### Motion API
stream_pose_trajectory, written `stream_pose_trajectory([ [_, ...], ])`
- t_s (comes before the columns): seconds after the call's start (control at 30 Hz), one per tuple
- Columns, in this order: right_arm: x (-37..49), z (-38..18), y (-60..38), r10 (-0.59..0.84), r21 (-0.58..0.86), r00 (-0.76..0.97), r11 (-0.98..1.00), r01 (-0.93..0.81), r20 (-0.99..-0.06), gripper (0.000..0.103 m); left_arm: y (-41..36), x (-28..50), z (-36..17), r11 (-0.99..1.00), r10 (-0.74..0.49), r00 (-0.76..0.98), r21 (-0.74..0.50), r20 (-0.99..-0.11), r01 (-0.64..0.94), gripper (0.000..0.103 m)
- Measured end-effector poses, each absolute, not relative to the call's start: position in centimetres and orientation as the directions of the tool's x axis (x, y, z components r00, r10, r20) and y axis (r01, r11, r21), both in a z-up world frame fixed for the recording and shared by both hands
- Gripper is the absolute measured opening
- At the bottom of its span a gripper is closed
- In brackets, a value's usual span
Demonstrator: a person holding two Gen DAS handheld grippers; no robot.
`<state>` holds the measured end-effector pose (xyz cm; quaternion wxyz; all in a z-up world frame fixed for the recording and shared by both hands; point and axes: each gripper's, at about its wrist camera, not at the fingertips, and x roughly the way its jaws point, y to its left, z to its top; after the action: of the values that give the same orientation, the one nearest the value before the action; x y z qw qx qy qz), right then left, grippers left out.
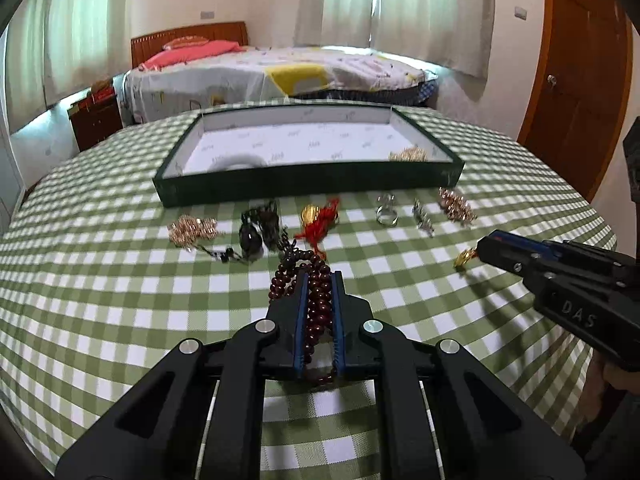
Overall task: Organize jewelry
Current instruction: 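Grasp the dark red bead bracelet with the left tool while the right tool holds the tassel, then carry the bead bracelet and tassel charm into the tray and release both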
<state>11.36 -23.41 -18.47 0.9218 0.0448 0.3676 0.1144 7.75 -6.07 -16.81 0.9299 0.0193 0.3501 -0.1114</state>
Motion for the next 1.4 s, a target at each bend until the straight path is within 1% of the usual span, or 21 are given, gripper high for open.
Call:
stream_pose_trajectory([
  [0.2, 11.4, -17.6, -23.0, 0.244, 0.157, 0.717, 0.97, -0.186, -0.653, 0.011, -6.2, 7.6, -15.7, 0.975, -0.191, 0.758, -0.03, -0.623, 0.221, 0.011],
  [0.4, 11.6, -17.8, -22.9, 0.243, 0.153, 0.714, 0.97, -0.19, -0.656, 0.011, -5.8, 7.8, -15.7, 0.976, -0.19, 0.759, -0.037, -0.623, 0.214, 0.011],
  [0.77, 12.2, -15.8, -22.7, 0.251, 0.151, 0.748, 0.968, -0.201, -0.615, 0.011, -5.2, 8.8, -14.1, 0.98, -0.181, 0.789, -0.037, -0.587, 0.198, 0.011],
  [1.1, 16.3, -12.9, -22.5, 0.275, 0.17, 0.788, 0.961, -0.217, -0.551, 0.011, -5.4, 13.2, -11.0, 0.974, -0.222, 0.811, -0.089, -0.541, 0.207, 0.011],
  [1.27, 19.5, -11.4, -22.0, 0.275, 0.158, 0.811, 0.961, -0.226, -0.516, 0.011, -6.8, 16.4, -9.7, 0.971, -0.234, 0.83, -0.07, -0.507, 0.231, 0.011],
  [1.4, 22.1, -11.2, -21.8, 0.276, 0.158, 0.817, 0.961, -0.227, -0.507, 0.011, -7.8, 19.7, -9.9, 0.969, -0.237, 0.824, -0.069, -0.514, 0.235, 0.011],
])
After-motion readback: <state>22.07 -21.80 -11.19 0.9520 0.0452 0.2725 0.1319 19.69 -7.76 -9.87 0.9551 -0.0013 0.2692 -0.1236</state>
